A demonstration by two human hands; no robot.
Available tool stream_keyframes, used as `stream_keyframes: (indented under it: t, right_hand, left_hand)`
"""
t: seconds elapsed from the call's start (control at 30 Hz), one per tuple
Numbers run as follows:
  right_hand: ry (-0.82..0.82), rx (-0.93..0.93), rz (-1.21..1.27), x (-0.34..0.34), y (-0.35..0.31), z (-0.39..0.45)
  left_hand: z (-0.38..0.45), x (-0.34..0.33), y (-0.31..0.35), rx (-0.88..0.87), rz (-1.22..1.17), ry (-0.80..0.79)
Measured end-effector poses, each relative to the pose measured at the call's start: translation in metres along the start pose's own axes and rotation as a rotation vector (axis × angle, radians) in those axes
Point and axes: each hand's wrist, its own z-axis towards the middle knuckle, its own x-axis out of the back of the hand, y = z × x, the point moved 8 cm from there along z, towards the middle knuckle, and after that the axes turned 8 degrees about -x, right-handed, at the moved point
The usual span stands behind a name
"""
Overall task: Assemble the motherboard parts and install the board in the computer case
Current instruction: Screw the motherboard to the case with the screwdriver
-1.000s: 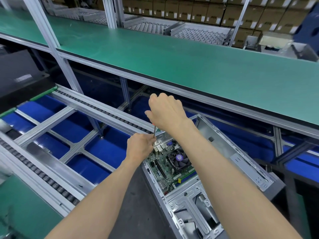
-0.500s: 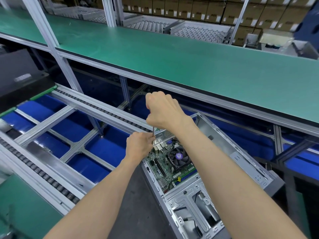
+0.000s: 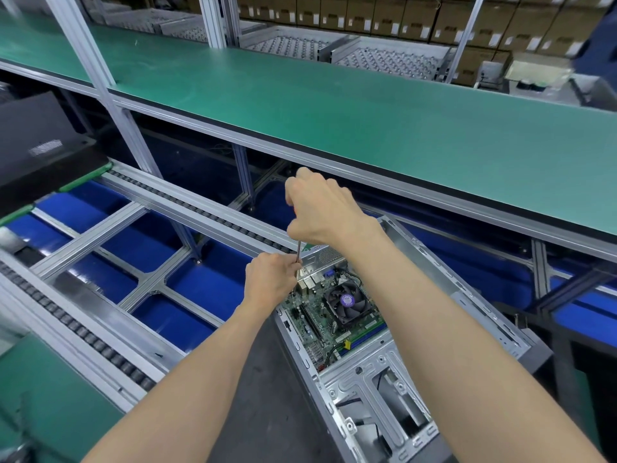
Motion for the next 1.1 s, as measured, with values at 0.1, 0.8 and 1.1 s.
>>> stream_keyframes:
  t: [0.1,0.8,1.1]
  right_hand:
    - [-0.008,-0.010,0.050,-0.001,0.001,-0.001]
    - [-0.015,-0.062,0.068,-0.002,0.017,0.007]
    - [-0.142,0.034,0.136,-0.005,0.016,0.002]
  left_hand:
    - [0.000,0.001,0.000,0.001,-0.002,0.004]
    - [0.000,0.004,0.008,-0.066,0.065,0.058]
    - [0.002,0.003,0.010,-0.076,0.015,0.044]
